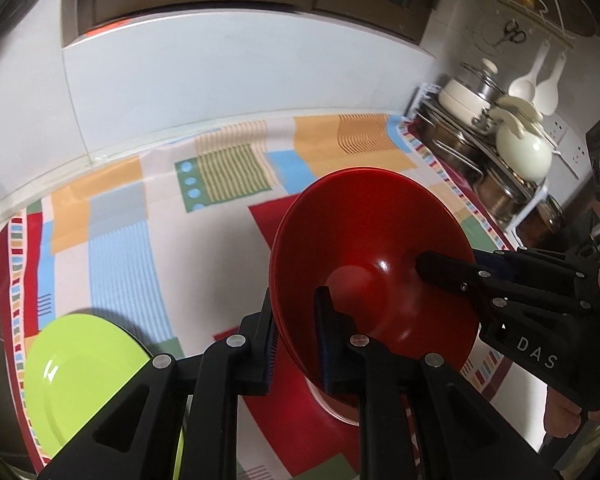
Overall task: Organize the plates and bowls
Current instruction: 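Lift the red bowl with both grippers and carry it over the pink bowl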
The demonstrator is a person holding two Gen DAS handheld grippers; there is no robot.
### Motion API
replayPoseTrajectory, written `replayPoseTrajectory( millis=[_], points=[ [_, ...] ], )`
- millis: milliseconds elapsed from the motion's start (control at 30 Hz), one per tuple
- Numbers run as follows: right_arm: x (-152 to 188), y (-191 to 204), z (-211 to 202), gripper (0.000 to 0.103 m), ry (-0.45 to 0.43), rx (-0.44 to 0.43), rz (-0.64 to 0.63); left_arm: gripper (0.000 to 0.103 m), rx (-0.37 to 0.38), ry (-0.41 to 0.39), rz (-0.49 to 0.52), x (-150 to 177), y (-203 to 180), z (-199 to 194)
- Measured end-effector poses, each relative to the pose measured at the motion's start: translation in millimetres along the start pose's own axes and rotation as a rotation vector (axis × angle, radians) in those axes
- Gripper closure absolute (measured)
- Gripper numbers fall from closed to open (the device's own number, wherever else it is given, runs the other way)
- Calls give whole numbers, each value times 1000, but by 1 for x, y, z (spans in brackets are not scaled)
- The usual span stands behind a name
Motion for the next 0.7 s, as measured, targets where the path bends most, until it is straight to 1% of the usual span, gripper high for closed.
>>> replayPoseTrajectory(
  millis=[233, 467, 700],
  points=[
    [22, -16, -1, 88, 27, 16, 20, 84, 20, 51, 8, 18, -17, 13],
    [42, -29, 11, 88, 85, 10, 41, 84, 26, 106, 2, 32, -25, 29],
    [55, -35, 21, 88, 122, 4, 46, 85, 24, 132, -2, 40, -27, 39]
  ],
)
Point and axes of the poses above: each gripper's, at about its wrist camera, not at the fingertips, and z roughly the way its jaws point, y to its left, x to its underside, the point moved 6 cm from there along z, roughly the way its jaws point, and after that the axes turned 2 degrees about y, right-handed, at the moved point
